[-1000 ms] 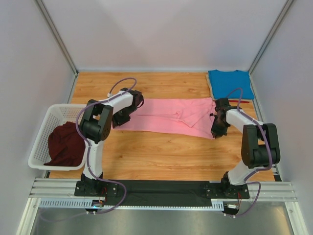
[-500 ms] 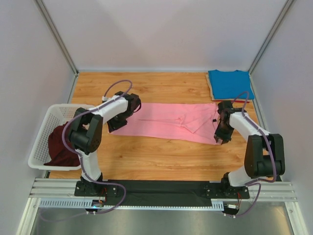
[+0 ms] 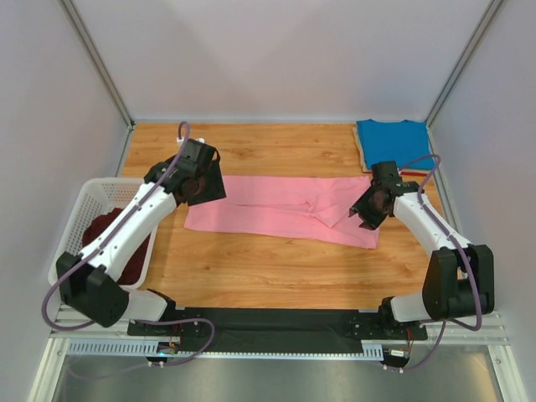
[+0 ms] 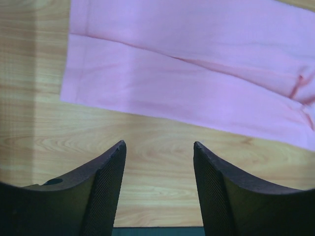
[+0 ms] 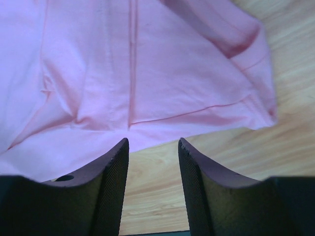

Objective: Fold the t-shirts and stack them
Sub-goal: Fold the tshirt

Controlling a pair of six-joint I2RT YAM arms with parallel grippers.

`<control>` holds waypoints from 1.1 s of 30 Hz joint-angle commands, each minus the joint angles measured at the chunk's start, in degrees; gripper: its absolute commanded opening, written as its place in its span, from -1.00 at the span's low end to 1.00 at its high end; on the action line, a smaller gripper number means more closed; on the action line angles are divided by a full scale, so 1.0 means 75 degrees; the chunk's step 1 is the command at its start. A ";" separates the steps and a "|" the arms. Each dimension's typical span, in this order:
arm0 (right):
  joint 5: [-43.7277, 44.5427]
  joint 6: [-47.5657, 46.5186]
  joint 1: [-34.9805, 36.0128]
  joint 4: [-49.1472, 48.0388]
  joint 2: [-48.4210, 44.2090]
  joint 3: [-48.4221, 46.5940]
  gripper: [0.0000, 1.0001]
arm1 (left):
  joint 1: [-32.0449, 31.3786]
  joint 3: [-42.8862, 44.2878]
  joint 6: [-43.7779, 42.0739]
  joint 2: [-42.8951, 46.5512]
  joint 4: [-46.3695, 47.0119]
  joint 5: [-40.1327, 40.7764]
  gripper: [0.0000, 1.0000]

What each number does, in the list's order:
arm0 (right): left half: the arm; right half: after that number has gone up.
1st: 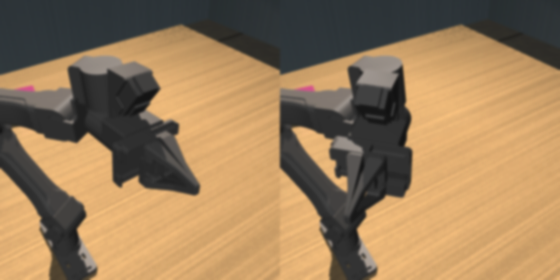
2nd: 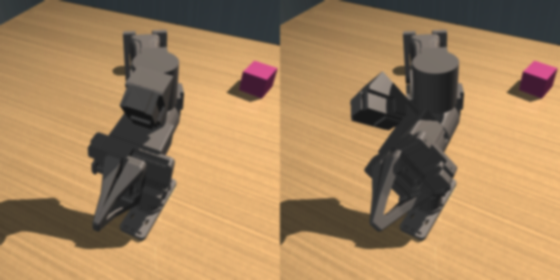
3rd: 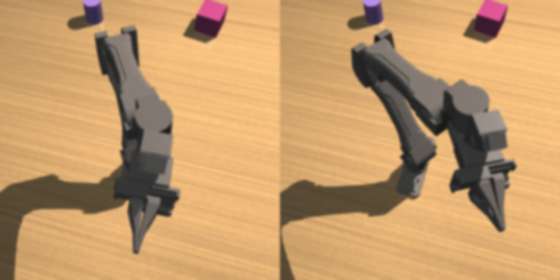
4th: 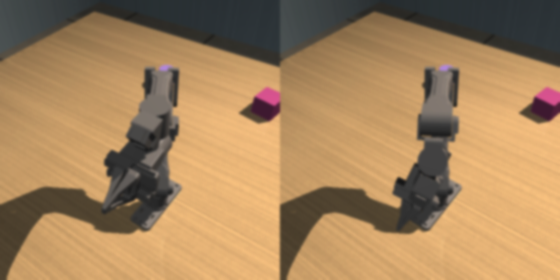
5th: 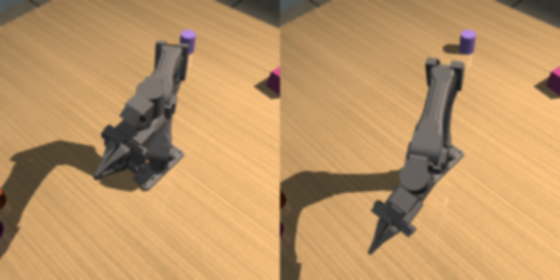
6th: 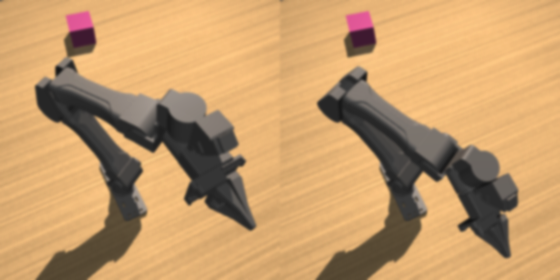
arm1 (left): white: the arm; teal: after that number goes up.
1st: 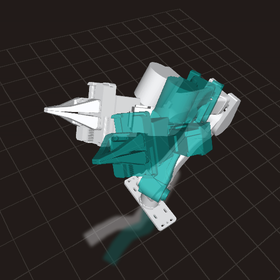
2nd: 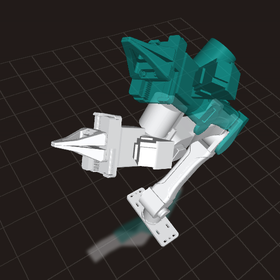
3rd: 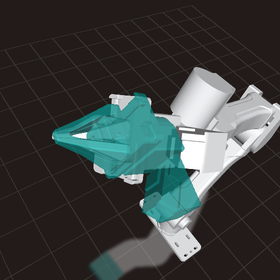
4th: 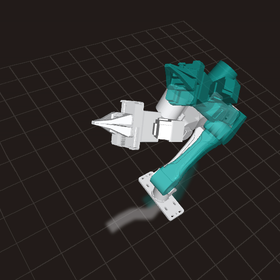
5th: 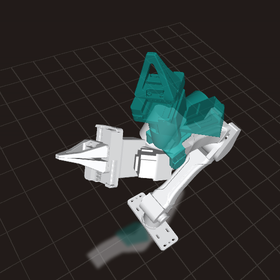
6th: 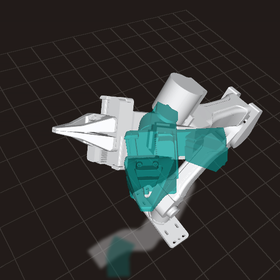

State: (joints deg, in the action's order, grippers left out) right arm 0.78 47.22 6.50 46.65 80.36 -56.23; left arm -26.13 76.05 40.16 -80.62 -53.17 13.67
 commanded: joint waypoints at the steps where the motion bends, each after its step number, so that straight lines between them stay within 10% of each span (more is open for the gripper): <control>1: -0.0736 0.1401 0.0292 -0.1435 -0.0109 0.0336 -0.07 | -0.0008 -0.0622 -0.1394 0.0857 0.0854 -0.1471 0.29; 26: -0.0116 0.2938 0.1125 -0.3326 0.1040 0.1099 -0.10 | 0.0120 -0.2839 -0.3257 0.2476 0.2261 -0.2573 0.29; 33: -0.0115 0.2880 0.1125 -0.3373 0.1157 0.0830 -0.65 | 0.0331 -0.2816 -0.3176 0.2312 0.2167 -0.2631 0.29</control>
State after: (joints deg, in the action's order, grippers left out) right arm -1.78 68.25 14.59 23.42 88.23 -47.79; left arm -24.53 53.54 17.39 -63.00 -37.87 -5.26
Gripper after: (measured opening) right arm 0.198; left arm 0.644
